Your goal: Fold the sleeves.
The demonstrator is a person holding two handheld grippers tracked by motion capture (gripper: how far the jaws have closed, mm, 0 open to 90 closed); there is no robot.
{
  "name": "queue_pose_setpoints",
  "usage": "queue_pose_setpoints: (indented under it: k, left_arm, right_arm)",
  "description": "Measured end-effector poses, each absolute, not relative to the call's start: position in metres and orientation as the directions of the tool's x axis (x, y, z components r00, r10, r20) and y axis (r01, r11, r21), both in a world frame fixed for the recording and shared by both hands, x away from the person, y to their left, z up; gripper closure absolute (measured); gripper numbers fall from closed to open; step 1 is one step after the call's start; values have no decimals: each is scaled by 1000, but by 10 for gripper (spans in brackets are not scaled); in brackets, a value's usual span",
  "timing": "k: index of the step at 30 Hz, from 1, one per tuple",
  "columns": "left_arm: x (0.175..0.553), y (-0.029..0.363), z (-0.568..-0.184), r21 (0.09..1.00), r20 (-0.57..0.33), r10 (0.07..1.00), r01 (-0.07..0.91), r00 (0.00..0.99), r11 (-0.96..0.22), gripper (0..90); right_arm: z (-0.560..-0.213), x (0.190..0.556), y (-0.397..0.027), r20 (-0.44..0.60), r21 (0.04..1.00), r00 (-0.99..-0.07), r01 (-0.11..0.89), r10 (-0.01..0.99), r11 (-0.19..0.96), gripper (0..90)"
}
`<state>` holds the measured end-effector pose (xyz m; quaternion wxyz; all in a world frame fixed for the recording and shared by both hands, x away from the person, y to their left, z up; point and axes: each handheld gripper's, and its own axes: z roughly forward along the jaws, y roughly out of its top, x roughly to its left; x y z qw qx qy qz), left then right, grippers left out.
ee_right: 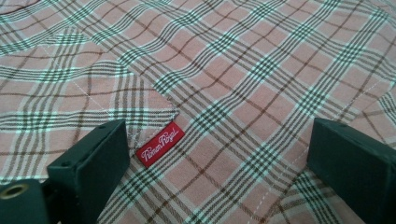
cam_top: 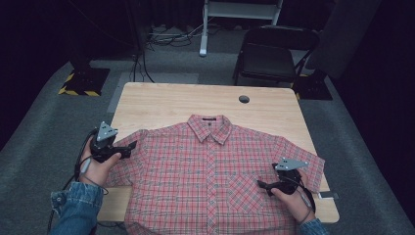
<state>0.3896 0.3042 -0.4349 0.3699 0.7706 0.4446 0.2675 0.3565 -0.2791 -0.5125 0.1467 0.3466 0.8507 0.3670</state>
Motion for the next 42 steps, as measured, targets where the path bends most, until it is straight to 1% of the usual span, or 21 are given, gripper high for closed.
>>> queue_pose_setpoints:
  k: [5,10,12,16,22,26,31,38,42]
  left_arm:
    - [396,310,-437,819,106,876,458,471,-345,167]
    - [399,323,-440,802,121,891,486,437,-347,178]
    - [399,332,-444,798,131,904,498,408,-340,178]
    - [399,341,-452,798,139,908,498,395,-339,178]
    - [399,360,-464,769,138,919,545,369,-334,190]
    - [400,368,-472,766,106,928,565,358,-306,190]
    - [399,376,-482,738,109,929,597,354,-314,192]
    - [398,378,-493,712,92,929,629,360,-314,230]
    - [396,380,-498,692,58,930,657,362,-299,265]
  right_arm:
    - [-513,356,-279,5,726,-717,482,697,491,57]
    - [-513,356,-279,5,726,-717,482,697,491,57]
    - [-513,356,-279,4,726,-717,481,697,491,57]
    - [-513,356,-279,5,726,-717,481,697,491,57]
    - [-513,356,-279,4,726,-717,481,697,491,57]
    - [-513,356,-279,4,726,-717,481,697,491,57]
    - [-513,356,-279,4,727,-717,481,697,491,57]
    - [-513,356,-279,4,726,-717,481,697,491,57]
    - [-513,356,-279,4,726,-717,481,697,491,57]
